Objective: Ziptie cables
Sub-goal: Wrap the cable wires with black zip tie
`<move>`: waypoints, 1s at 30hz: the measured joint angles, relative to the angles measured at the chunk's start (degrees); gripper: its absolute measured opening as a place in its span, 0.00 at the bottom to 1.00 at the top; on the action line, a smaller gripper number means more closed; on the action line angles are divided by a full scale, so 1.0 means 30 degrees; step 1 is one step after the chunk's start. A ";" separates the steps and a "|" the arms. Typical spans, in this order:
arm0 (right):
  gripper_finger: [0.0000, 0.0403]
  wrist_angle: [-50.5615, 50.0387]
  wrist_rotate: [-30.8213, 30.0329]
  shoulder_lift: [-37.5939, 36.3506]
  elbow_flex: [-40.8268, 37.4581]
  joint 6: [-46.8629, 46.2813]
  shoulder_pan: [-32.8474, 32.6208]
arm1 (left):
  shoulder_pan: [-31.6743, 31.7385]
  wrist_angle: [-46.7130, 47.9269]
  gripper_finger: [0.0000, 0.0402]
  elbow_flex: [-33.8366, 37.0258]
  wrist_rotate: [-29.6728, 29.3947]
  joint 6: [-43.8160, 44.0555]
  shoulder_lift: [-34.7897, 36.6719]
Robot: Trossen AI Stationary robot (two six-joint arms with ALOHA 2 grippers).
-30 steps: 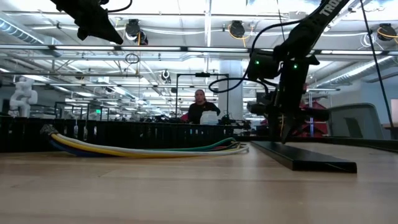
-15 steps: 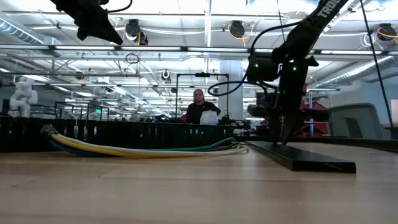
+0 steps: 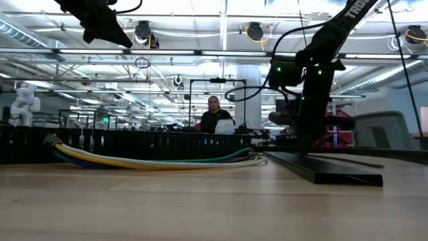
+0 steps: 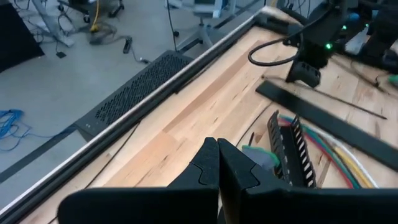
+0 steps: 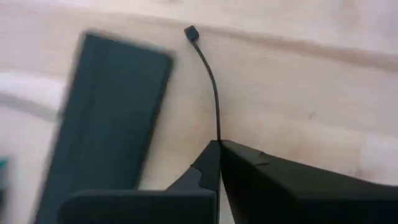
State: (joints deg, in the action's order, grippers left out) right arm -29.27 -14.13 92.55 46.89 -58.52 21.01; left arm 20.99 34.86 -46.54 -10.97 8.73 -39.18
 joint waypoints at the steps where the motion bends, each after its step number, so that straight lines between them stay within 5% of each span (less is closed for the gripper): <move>1: 0.00 0.0193 0.0007 -0.0629 -0.0027 0.0102 -0.0040 | -0.0004 -0.0273 0.00 0.0000 0.0000 0.0000 -0.0003; 10: 0.00 0.5158 -0.0468 -0.4465 0.0093 0.1574 -0.0030 | -0.0005 -0.2626 0.00 0.0000 0.0628 -0.0091 -0.0650; 19: 0.00 1.7398 0.2188 -0.4570 0.0154 0.4292 -0.0058 | 0.0080 -1.0534 0.00 0.2398 0.3252 0.0104 -0.0644; 27: 0.00 2.4605 0.4036 -0.3176 0.0161 0.5384 -0.0668 | 0.0074 -2.3544 0.00 0.9054 0.3753 0.7754 -0.1747; 30: 0.00 2.4864 0.4276 -0.2805 0.0161 0.5455 -0.0801 | -0.0144 -2.5257 0.01 1.0112 0.4245 1.0917 -0.2477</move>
State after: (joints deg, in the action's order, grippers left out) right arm 45.32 -1.30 84.14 47.37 -42.15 18.61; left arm 20.56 -40.91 -16.21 1.77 41.48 -46.61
